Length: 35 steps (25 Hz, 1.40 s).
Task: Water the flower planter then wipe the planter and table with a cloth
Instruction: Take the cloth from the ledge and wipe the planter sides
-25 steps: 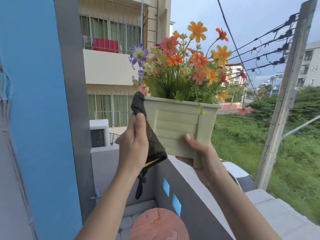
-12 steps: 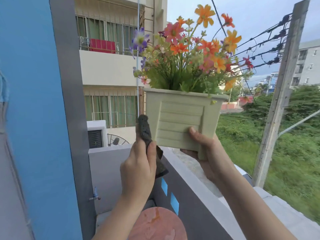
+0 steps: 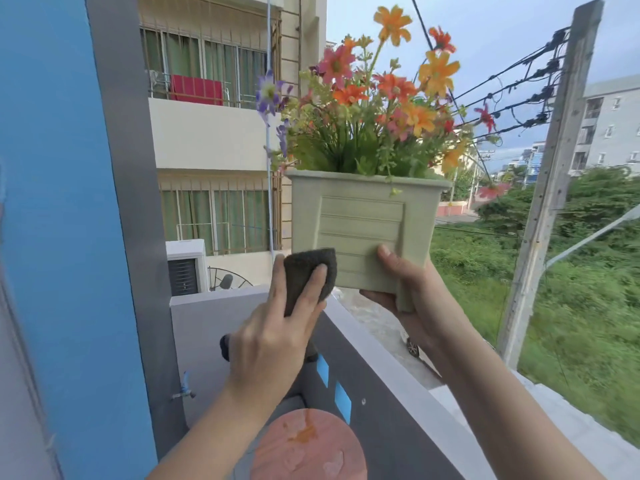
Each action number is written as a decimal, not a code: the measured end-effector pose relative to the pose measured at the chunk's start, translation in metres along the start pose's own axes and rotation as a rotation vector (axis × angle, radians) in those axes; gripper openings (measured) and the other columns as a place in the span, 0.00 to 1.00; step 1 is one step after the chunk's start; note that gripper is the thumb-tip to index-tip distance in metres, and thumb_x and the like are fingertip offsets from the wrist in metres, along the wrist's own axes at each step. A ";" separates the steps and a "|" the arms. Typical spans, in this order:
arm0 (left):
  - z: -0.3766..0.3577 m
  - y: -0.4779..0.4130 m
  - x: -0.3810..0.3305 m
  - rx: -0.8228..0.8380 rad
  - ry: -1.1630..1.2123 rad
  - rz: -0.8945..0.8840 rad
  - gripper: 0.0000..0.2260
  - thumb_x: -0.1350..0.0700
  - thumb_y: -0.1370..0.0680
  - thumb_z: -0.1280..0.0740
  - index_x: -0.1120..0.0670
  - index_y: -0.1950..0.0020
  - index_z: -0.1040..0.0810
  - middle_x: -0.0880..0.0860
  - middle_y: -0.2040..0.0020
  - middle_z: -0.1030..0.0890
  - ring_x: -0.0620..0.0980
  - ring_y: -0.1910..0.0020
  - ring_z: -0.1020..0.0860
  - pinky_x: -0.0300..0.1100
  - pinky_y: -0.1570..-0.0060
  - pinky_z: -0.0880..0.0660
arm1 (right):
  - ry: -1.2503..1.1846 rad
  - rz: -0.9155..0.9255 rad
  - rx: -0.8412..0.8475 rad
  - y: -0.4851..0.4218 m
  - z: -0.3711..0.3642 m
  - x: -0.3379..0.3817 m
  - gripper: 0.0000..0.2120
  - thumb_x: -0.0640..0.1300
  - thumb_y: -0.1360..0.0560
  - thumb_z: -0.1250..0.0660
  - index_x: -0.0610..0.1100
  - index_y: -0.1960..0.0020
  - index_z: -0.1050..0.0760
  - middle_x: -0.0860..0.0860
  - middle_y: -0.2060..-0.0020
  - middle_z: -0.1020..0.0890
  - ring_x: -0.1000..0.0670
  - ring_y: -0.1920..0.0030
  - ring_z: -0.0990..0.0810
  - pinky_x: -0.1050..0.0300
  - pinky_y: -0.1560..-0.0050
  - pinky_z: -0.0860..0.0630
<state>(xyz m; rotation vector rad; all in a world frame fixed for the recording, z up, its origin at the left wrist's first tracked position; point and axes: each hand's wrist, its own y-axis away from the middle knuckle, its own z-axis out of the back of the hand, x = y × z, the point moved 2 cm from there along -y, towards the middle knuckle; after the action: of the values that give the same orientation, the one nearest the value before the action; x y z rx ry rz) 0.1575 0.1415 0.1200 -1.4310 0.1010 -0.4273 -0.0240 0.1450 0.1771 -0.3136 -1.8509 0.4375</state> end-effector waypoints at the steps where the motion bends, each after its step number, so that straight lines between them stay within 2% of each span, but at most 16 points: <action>1: -0.001 0.004 0.001 0.018 -0.021 -0.032 0.18 0.50 0.20 0.37 0.48 0.30 0.33 0.65 0.37 0.25 0.51 0.75 0.24 0.43 0.76 0.23 | 0.001 0.009 -0.008 0.001 0.001 0.000 0.32 0.43 0.33 0.28 0.47 0.31 0.33 0.53 0.50 0.16 0.54 0.54 0.15 0.57 0.62 0.19; 4: 0.000 -0.012 0.003 0.021 -0.043 0.014 0.23 0.53 0.23 0.31 0.47 0.30 0.32 0.64 0.35 0.26 0.52 0.74 0.24 0.43 0.77 0.25 | 0.045 0.029 -0.020 0.005 -0.001 -0.009 0.35 0.45 0.32 0.29 0.52 0.28 0.39 0.52 0.44 0.17 0.53 0.50 0.16 0.56 0.59 0.19; 6: 0.001 -0.025 -0.001 0.027 -0.052 0.051 0.19 0.51 0.22 0.33 0.47 0.31 0.29 0.64 0.34 0.26 0.52 0.74 0.25 0.43 0.78 0.26 | 0.036 0.011 -0.015 0.007 -0.005 -0.015 0.39 0.45 0.31 0.30 0.53 0.25 0.44 0.50 0.40 0.19 0.50 0.47 0.17 0.54 0.58 0.19; 8: 0.002 -0.019 -0.006 0.046 -0.093 -0.013 0.18 0.55 0.21 0.36 0.48 0.31 0.29 0.63 0.33 0.27 0.51 0.75 0.28 0.42 0.78 0.27 | 0.009 0.004 -0.019 0.007 -0.005 -0.014 0.38 0.44 0.31 0.29 0.53 0.26 0.42 0.50 0.40 0.19 0.51 0.48 0.16 0.55 0.60 0.19; 11: 0.005 0.012 -0.007 0.102 -0.081 -0.121 0.24 0.67 0.21 0.51 0.49 0.33 0.26 0.61 0.36 0.25 0.48 0.79 0.33 0.38 0.83 0.32 | -0.004 0.005 -0.047 0.005 0.002 -0.001 0.32 0.44 0.32 0.27 0.51 0.31 0.34 0.51 0.45 0.17 0.54 0.52 0.15 0.56 0.60 0.18; 15: 0.001 0.021 0.012 0.104 0.119 -0.129 0.14 0.54 0.16 0.47 0.51 0.35 0.26 0.56 0.38 0.23 0.48 0.78 0.26 0.39 0.80 0.26 | -0.052 -0.032 -0.061 0.000 0.014 0.009 0.31 0.46 0.34 0.30 0.47 0.32 0.31 0.48 0.43 0.18 0.53 0.52 0.15 0.56 0.60 0.18; 17: 0.006 -0.002 0.024 0.018 0.343 0.073 0.15 0.50 0.18 0.44 0.52 0.35 0.27 0.55 0.41 0.19 0.48 0.65 0.20 0.38 0.66 0.22 | -0.084 -0.048 -0.050 0.000 0.018 0.009 0.30 0.45 0.33 0.32 0.44 0.32 0.31 0.49 0.48 0.16 0.53 0.54 0.15 0.58 0.63 0.19; 19: 0.019 -0.043 0.041 -0.089 0.521 0.366 0.17 0.46 0.20 0.41 0.54 0.37 0.24 0.51 0.49 0.20 0.42 0.56 0.25 0.28 0.55 0.30 | -0.085 -0.062 -0.037 0.001 0.019 0.008 0.32 0.47 0.35 0.29 0.44 0.32 0.31 0.51 0.51 0.14 0.52 0.54 0.15 0.58 0.63 0.19; 21: 0.017 -0.075 0.060 -0.009 0.619 0.673 0.19 0.41 0.26 0.33 0.51 0.41 0.26 0.46 0.52 0.24 0.42 0.57 0.28 0.32 0.56 0.32 | -0.074 -0.093 -0.059 0.002 0.021 0.004 0.42 0.51 0.43 0.21 0.44 0.32 0.30 0.51 0.50 0.14 0.51 0.52 0.15 0.57 0.62 0.19; 24: -0.014 -0.079 0.076 0.417 1.045 1.227 0.18 0.50 0.31 0.26 0.55 0.47 0.29 0.54 0.58 0.22 0.53 0.64 0.22 0.46 0.67 0.25 | -0.102 -0.138 -0.099 0.004 0.028 -0.002 0.46 0.51 0.49 0.18 0.43 0.33 0.29 0.48 0.48 0.15 0.49 0.49 0.16 0.56 0.61 0.18; 26: -0.028 -0.067 0.075 0.448 1.236 1.493 0.07 0.60 0.30 0.30 0.61 0.57 0.26 0.58 0.68 0.24 0.56 0.74 0.24 0.48 0.70 0.25 | -0.113 -0.156 -0.100 0.008 0.032 -0.007 0.46 0.52 0.49 0.18 0.42 0.34 0.28 0.48 0.49 0.15 0.48 0.49 0.16 0.55 0.61 0.18; 28: -0.027 -0.057 0.069 0.309 1.262 1.564 0.06 0.60 0.29 0.35 0.57 0.66 0.28 0.56 0.70 0.28 0.54 0.72 0.28 0.45 0.66 0.28 | -0.089 -0.174 -0.098 0.014 0.035 -0.014 0.49 0.55 0.53 0.17 0.43 0.35 0.27 0.49 0.49 0.15 0.49 0.49 0.16 0.56 0.61 0.18; 30: -0.020 -0.050 0.050 0.122 1.469 1.480 0.06 0.59 0.27 0.39 0.55 0.64 0.27 0.57 0.64 0.26 0.53 0.65 0.26 0.44 0.62 0.31 | -0.069 -0.193 -0.090 0.019 0.035 -0.019 0.50 0.56 0.54 0.17 0.43 0.35 0.27 0.48 0.48 0.15 0.49 0.49 0.16 0.56 0.61 0.18; 32: -0.007 -0.047 0.016 0.126 1.583 1.080 0.11 0.56 0.26 0.41 0.50 0.49 0.21 0.54 0.45 0.21 0.53 0.46 0.23 0.47 0.48 0.29 | -0.072 -0.223 -0.076 0.020 0.036 -0.020 0.43 0.54 0.46 0.19 0.42 0.34 0.28 0.48 0.48 0.15 0.49 0.49 0.16 0.57 0.61 0.19; 34: -0.005 -0.045 -0.029 0.273 1.410 0.491 0.19 0.49 0.24 0.43 0.40 0.33 0.30 0.43 0.26 0.38 0.44 0.27 0.40 0.38 0.30 0.42 | -0.065 -0.225 -0.095 0.015 0.047 -0.018 0.39 0.53 0.42 0.22 0.41 0.34 0.27 0.47 0.48 0.15 0.49 0.49 0.16 0.57 0.61 0.18; 35: -0.010 -0.038 -0.038 0.263 1.274 0.369 0.20 0.44 0.23 0.45 0.37 0.30 0.37 0.37 0.24 0.47 0.39 0.25 0.48 0.34 0.29 0.49 | -0.056 -0.225 -0.080 0.015 0.046 -0.016 0.43 0.54 0.46 0.19 0.41 0.35 0.27 0.47 0.48 0.15 0.49 0.49 0.16 0.57 0.61 0.18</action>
<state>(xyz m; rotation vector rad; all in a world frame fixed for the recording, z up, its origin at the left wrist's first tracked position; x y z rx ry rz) 0.1110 0.1421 0.1484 -0.6705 1.2580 -0.9409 -0.0624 0.1448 0.1441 -0.1454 -1.9362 0.2197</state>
